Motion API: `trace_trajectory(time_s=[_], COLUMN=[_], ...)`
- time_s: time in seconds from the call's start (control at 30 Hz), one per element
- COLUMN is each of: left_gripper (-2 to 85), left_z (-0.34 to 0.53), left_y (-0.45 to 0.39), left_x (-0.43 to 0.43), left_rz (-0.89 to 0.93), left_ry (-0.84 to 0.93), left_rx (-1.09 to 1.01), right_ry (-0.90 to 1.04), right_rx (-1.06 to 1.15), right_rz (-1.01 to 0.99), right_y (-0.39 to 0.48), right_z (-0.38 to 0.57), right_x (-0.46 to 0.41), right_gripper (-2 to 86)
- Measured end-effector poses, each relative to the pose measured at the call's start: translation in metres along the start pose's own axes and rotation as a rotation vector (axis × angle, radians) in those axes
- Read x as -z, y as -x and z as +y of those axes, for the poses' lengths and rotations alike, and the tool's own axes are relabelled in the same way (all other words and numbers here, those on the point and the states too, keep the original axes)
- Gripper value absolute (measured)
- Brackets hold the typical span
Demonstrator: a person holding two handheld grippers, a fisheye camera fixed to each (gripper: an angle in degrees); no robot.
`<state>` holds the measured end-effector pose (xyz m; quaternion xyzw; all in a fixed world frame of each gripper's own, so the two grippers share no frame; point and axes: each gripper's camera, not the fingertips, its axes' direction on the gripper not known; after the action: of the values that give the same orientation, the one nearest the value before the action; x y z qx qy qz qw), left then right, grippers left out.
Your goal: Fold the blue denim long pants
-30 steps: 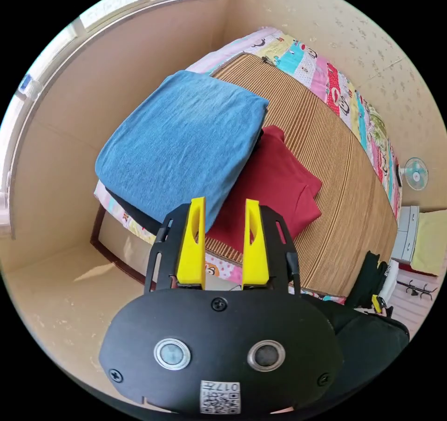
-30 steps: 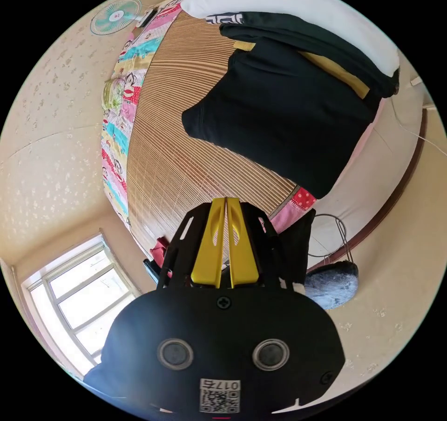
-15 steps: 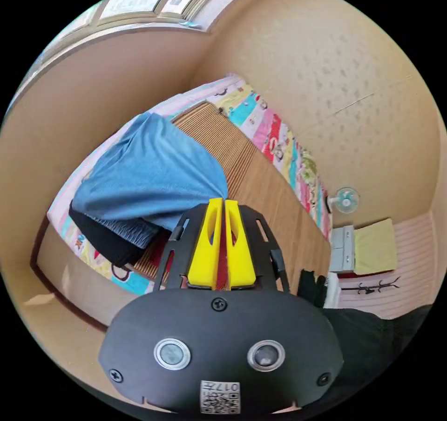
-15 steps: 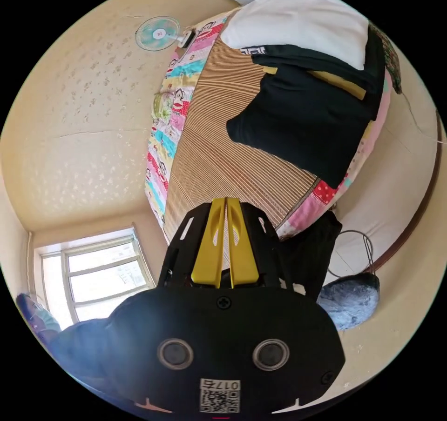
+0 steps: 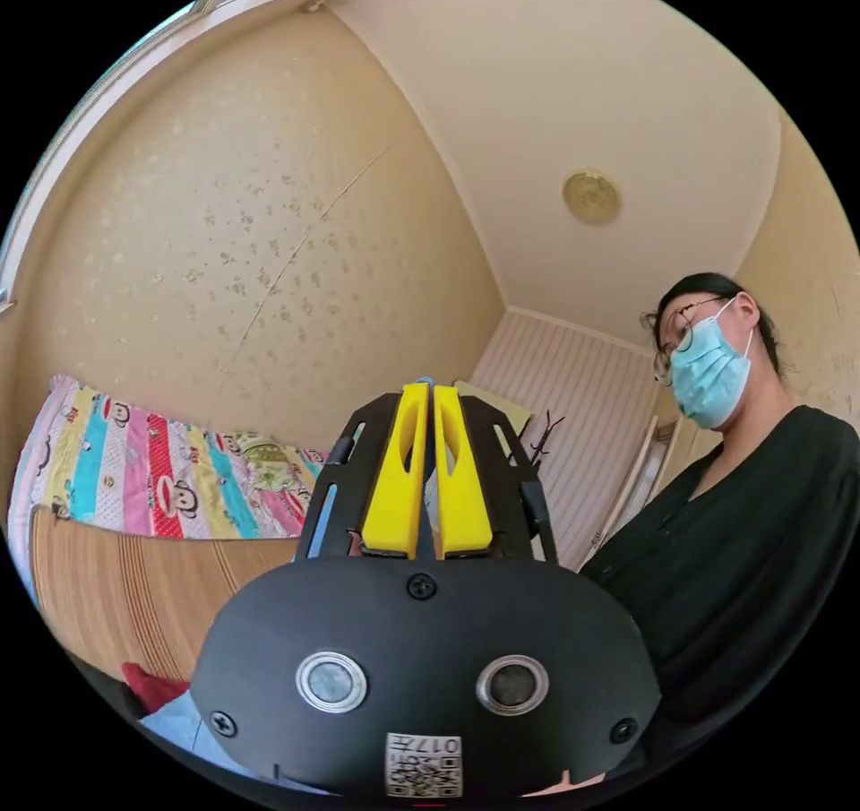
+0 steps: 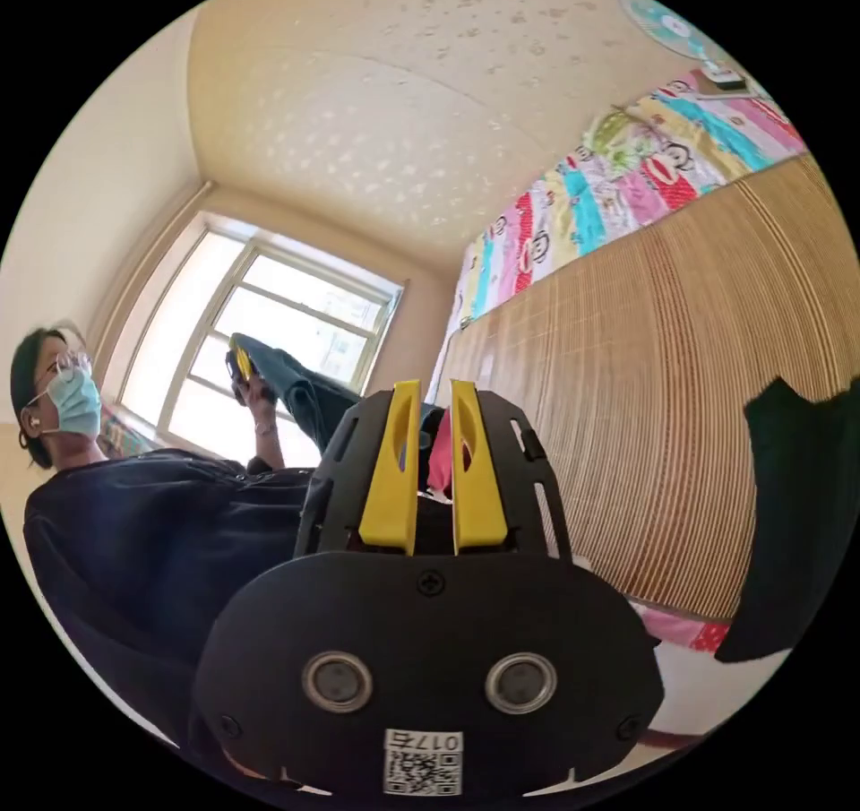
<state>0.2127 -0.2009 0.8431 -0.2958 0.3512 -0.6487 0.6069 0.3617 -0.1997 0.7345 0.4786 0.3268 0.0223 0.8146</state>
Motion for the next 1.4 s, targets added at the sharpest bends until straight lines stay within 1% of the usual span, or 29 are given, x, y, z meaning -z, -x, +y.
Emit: trace_trajectory(time_s=[0.1, 0.13, 0.17, 0.23, 0.27, 0.3, 0.37, 0.5, 0.57, 0.6, 0.63, 0.67, 0.7, 0.73, 0.8, 0.83, 0.87, 0.9, 0.97, 1.0, 1.03, 1.07, 1.1, 1.17, 1.2, 1.27, 1.33, 1.37, 1.4], left_gripper=[-1.0, -1.0, -1.0, -0.9, -0.9, -0.9, -0.9, -0.9, -0.9, -0.9, -0.9, -0.8, -0.7, -0.6, 0.0, 0.5, 1.7, 5.8, 9.5, 10.9, 11.5, 12.7, 14.1, 15.9, 16.2, 17.5, 18.0, 17.3, 16.1], left_z=[0.014, 0.018, 0.025, 0.039, 0.048, 0.059, 0.082, 0.153, 0.182, 0.2, 0.208, 0.223, 0.239, 0.246, 0.284, 0.295, 0.318, 0.338, 0.361, 0.37, 0.374, 0.381, 0.388, 0.396, 0.4, 0.405, 0.413, 0.419, 0.423], left_y=[-0.051, -0.061, -0.082, -0.112, -0.129, -0.144, -0.165, -0.2, -0.199, -0.193, -0.189, -0.18, -0.168, -0.16, -0.114, -0.101, -0.081, -0.069, -0.064, -0.066, -0.069, -0.077, -0.086, -0.1, -0.107, -0.117, -0.121, -0.121, -0.116], left_x=[-0.041, -0.05, -0.066, -0.086, -0.1, -0.114, -0.14, -0.205, -0.228, -0.237, -0.238, -0.236, -0.231, -0.229, -0.223, -0.223, -0.221, -0.219, -0.227, -0.243, -0.254, -0.281, -0.311, -0.356, -0.383, -0.417, -0.439, -0.447, -0.45], left_rz=[0.164, 0.199, 0.276, 0.405, 0.498, 0.582, 0.656, 0.815, 0.843, 0.805, 0.767, 0.651, 0.52, 0.455, 0.119, 0.012, -0.207, -0.401, -0.532, -0.525, -0.498, -0.407, -0.28, -0.112, -0.043, 0.027, -0.042, -0.085, -0.085], left_ry=[-0.023, -0.012, 0.006, 0.017, 0.041, 0.079, 0.146, 0.312, 0.387, 0.43, 0.445, 0.464, 0.49, 0.509, 0.635, 0.676, 0.75, 0.789, 0.843, 0.876, 0.884, 0.884, 0.874, 0.854, 0.844, 0.842, 0.893, 0.924, 0.942], left_rx=[-0.013, -0.018, -0.036, -0.077, -0.108, -0.129, -0.147, -0.157, -0.122, -0.098, -0.092, -0.097, -0.099, -0.091, 0.03, 0.078, 0.143, 0.162, 0.148, 0.128, 0.117, 0.092, 0.065, 0.029, 0.009, -0.04, -0.11, -0.159, -0.154], right_ry=[0.18, 0.239, 0.267, 0.281, 0.286, 0.284, 0.204, 0.078, -0.106, -0.161, -0.281, -0.404, -0.462, -0.54, -0.582, -0.573, -0.542, -0.524, -0.434, -0.409, -0.359, -0.312, -0.284, -0.117, -0.071, 0.079, 0.08, 0.1, 0.121], right_rx=[0.177, 0.239, 0.285, 0.263, 0.168, 0.129, -0.018, -0.157, -0.182, -0.178, -0.192, -0.224, -0.232, -0.231, -0.191, -0.137, -0.071, -0.033, 0.152, 0.199, 0.3, 0.405, 0.461, 0.727, 0.785, 0.955, 0.929, 0.906, 0.898], right_rz=[-0.151, -0.155, -0.077, 0.09, 0.101, 0.041, -0.322, -0.646, -0.865, -0.902, -0.954, -0.985, -0.987, -0.95, -0.797, -0.654, -0.497, -0.42, -0.071, 0.011, 0.151, 0.252, 0.298, 0.456, 0.488, 0.559, 0.633, 0.623, 0.614], right_y=[0.029, 0.039, 0.047, 0.042, 0.025, 0.014, -0.041, -0.106, -0.137, -0.144, -0.158, -0.174, -0.18, -0.188, -0.188, -0.18, -0.166, -0.157, -0.109, -0.096, -0.071, -0.05, -0.04, -0.003, 0.004, 0.015, 0.006, -0.008, -0.015], right_z=[-0.001, 0.004, 0.011, 0.016, 0.014, 0.012, 0.009, 0.005, 0.004, 0.004, 0.007, 0.016, 0.02, 0.026, 0.03, 0.03, 0.028, 0.028, 0.028, 0.029, 0.034, 0.041, 0.045, 0.068, 0.075, 0.104, 0.116, 0.119, 0.12], right_x=[-0.053, -0.073, -0.09, -0.114, -0.124, -0.128, -0.134, -0.151, -0.152, -0.149, -0.141, -0.133, -0.127, -0.115, -0.095, -0.085, -0.082, -0.084, -0.108, -0.12, -0.149, -0.182, -0.201, -0.283, -0.303, -0.375, -0.409, -0.42, -0.426], right_gripper=[13.4, 15.7, 17.8, 20.1, 21.2, 21.2, 20.8, 16.6, 11.5, 10.6, 8.8, 7.6, 6.9, 5.7, 3.9, 2.8, 1.8, 1.5, 0.8, 0.8, 1.2, 1.5, 1.6, 1.8, 1.8, 1.3, 1.2, 1.2, 1.2])
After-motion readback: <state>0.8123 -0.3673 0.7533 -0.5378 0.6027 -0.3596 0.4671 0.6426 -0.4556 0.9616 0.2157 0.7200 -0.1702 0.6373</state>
